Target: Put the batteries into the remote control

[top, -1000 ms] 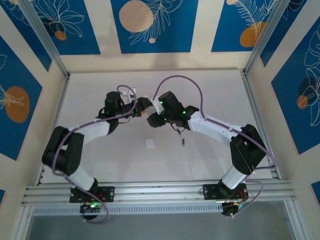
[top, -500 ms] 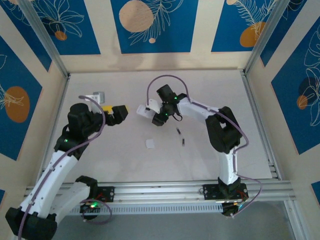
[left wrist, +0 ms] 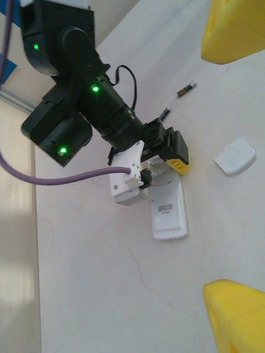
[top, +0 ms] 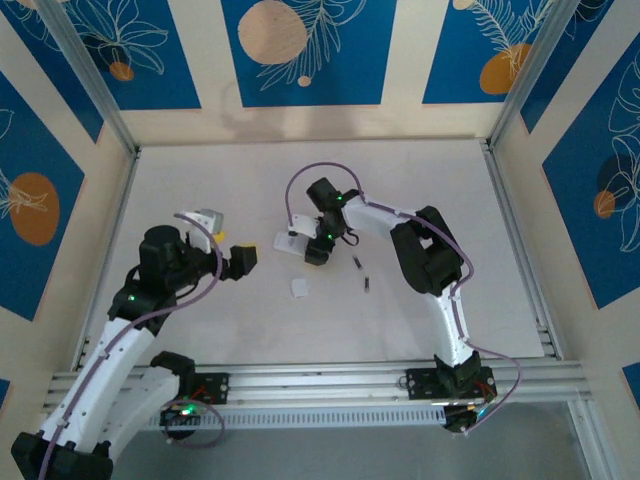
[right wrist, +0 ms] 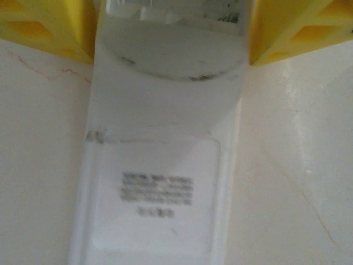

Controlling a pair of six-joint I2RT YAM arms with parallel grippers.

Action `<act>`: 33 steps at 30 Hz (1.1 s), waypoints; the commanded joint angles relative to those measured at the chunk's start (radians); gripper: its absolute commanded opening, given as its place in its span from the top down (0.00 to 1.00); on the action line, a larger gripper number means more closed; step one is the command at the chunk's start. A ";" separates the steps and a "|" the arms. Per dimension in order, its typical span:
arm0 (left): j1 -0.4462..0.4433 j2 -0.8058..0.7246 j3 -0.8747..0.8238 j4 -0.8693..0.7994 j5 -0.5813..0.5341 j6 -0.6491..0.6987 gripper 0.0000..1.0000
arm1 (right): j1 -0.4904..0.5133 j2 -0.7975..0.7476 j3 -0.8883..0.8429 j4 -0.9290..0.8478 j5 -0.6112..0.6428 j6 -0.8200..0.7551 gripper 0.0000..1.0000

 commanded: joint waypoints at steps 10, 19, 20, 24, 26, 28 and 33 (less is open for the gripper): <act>-0.029 0.475 0.350 -0.314 0.213 0.793 0.02 | -0.157 -0.581 -0.330 0.258 0.063 0.842 0.27; -0.089 0.629 0.352 -0.102 0.311 0.963 0.00 | -0.175 -0.671 -0.573 0.058 0.163 1.157 0.35; -0.096 0.626 0.339 -0.080 0.322 0.959 0.00 | -0.159 -0.633 -0.559 0.047 0.180 1.152 0.38; -0.122 0.590 0.280 -0.049 0.300 0.964 0.00 | -0.122 -0.485 -0.505 0.045 0.220 1.146 0.48; -0.131 0.561 0.244 -0.033 0.278 0.973 0.00 | -0.111 -0.406 -0.464 0.036 0.239 1.154 0.52; -0.141 0.535 0.207 -0.009 0.259 0.977 0.00 | -0.096 -0.353 -0.434 0.031 0.252 1.156 0.53; -0.161 0.506 0.181 -0.009 0.234 1.000 0.00 | -0.058 -0.276 -0.368 0.012 0.321 1.140 0.53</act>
